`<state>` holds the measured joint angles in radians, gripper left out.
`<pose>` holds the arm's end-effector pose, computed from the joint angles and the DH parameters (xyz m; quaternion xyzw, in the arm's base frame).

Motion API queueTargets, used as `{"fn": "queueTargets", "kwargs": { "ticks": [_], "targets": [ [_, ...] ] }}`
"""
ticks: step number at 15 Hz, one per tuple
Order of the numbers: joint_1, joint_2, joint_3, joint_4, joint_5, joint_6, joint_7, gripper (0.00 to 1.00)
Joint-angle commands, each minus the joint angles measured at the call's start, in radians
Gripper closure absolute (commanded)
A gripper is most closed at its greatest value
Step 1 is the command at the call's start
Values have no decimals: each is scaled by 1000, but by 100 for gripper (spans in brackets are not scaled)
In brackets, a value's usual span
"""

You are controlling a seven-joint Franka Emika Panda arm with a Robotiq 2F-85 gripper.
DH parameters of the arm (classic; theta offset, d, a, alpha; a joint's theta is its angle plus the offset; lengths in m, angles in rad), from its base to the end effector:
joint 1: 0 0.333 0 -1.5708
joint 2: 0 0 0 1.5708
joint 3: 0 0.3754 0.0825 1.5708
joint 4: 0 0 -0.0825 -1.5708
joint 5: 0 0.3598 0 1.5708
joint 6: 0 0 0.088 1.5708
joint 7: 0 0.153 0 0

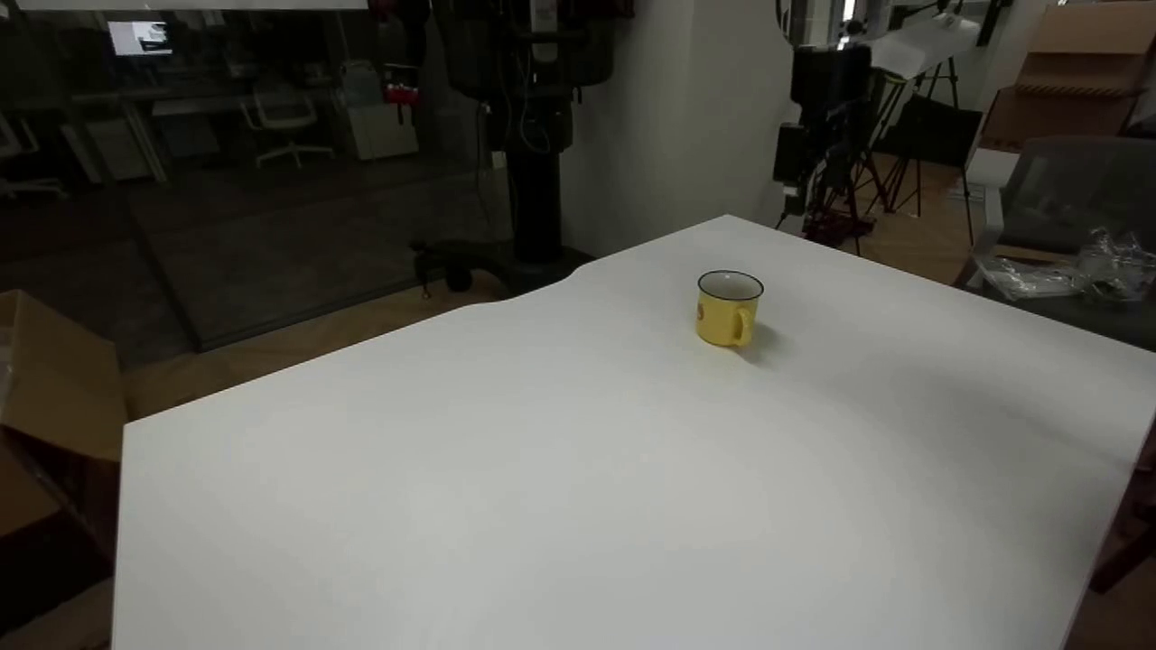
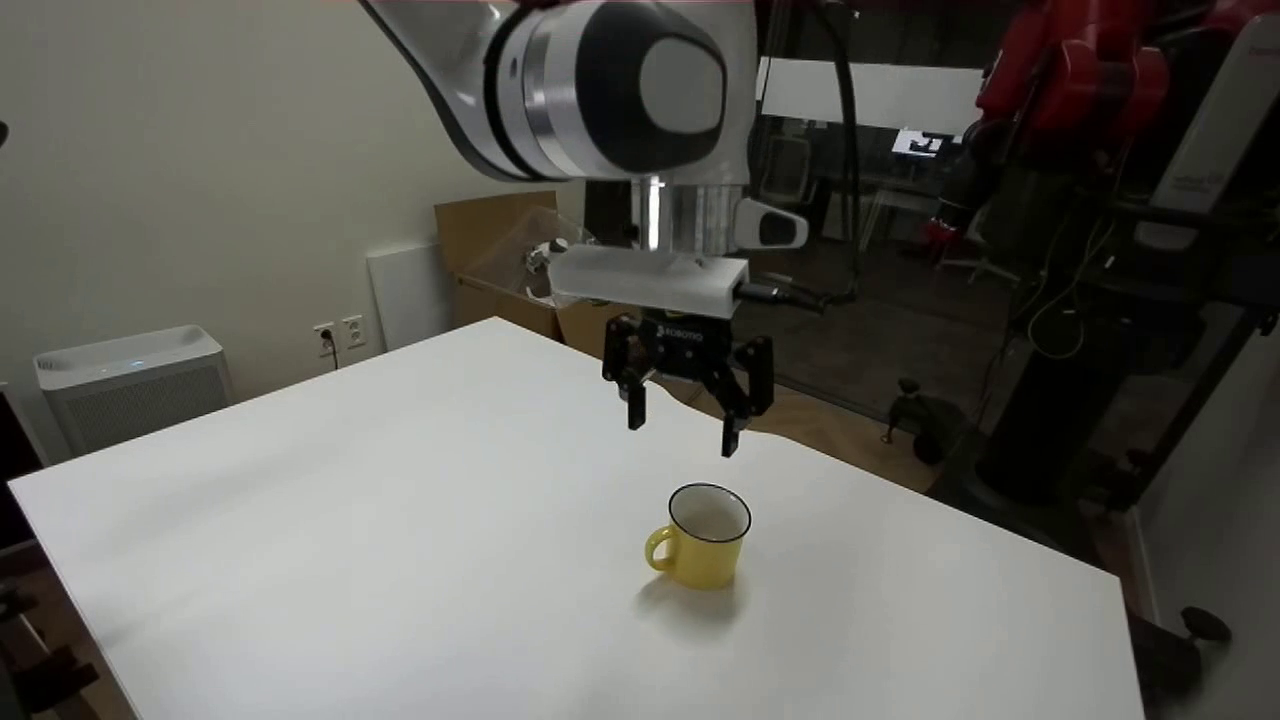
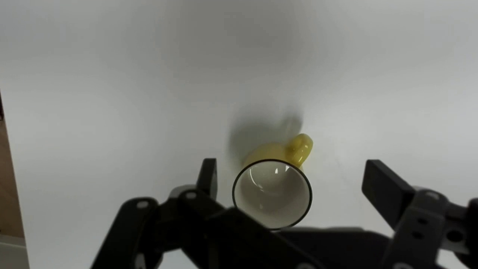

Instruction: Place the mug at the center of the table

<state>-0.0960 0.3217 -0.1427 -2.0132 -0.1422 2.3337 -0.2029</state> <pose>0.5842 -0.1454 0.3231 0.9967 0.0348 -0.0161 0.0720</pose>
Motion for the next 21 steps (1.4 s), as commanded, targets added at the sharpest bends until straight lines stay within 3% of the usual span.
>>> {"fn": "queueTargets", "kwargs": {
  "ticks": [1,7,11,16,17,21],
  "targets": [
    [-9,36,22,20,-22,10,5,0],
    [4,107,26,68,-32,69,47,0],
    [-36,182,70,112,129,165,58,0],
    [-56,300,77,197,173,197,49,0],
    [-50,237,72,123,153,202,34,0],
    [-53,257,75,132,151,203,32,0]
  ]
}}
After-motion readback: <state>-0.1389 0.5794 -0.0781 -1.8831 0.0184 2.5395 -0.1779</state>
